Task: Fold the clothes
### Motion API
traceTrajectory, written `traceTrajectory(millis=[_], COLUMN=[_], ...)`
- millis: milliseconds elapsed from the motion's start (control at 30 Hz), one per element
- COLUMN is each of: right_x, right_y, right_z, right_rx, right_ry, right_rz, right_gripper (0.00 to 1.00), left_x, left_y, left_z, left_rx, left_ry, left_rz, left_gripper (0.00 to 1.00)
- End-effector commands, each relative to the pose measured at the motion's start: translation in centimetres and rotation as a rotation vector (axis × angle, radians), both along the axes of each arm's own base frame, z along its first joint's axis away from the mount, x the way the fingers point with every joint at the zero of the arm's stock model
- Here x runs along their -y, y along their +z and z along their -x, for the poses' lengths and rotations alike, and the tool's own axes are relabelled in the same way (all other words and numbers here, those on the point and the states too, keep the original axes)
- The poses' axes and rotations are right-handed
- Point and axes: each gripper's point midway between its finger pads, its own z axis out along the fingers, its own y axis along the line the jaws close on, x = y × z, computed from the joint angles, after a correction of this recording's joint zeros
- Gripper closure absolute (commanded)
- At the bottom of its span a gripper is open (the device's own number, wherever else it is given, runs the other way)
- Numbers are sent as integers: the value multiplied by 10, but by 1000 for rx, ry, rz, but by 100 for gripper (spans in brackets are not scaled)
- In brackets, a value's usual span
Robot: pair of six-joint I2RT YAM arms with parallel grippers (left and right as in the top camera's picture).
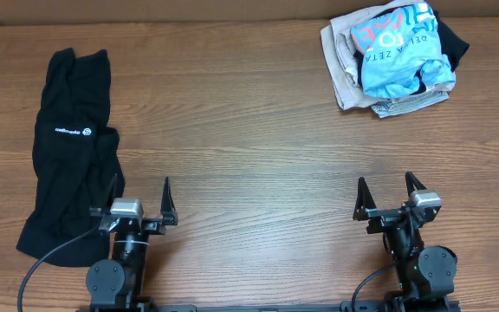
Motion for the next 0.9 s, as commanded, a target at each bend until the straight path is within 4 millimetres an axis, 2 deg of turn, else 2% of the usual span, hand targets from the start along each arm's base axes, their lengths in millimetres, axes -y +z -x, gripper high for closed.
traceTrajectory(millis=[0,133,867], right_x=[1,1,1], right_y=[-1,-1,-1], right_z=[0,0,0], right_rx=[7,7,7], right_ry=[-9,-9,-9], right_rz=[-4,-4,-4], right_gripper=[0,0,0], left_x=[-5,-5,-5], left_y=[-9,-32,-32], left_z=[0,1,1], left_rx=[-29,-120,-120], left_ry=[22,24,22], left_rz=[-29,-37,-35], left_gripper=[0,0,0])
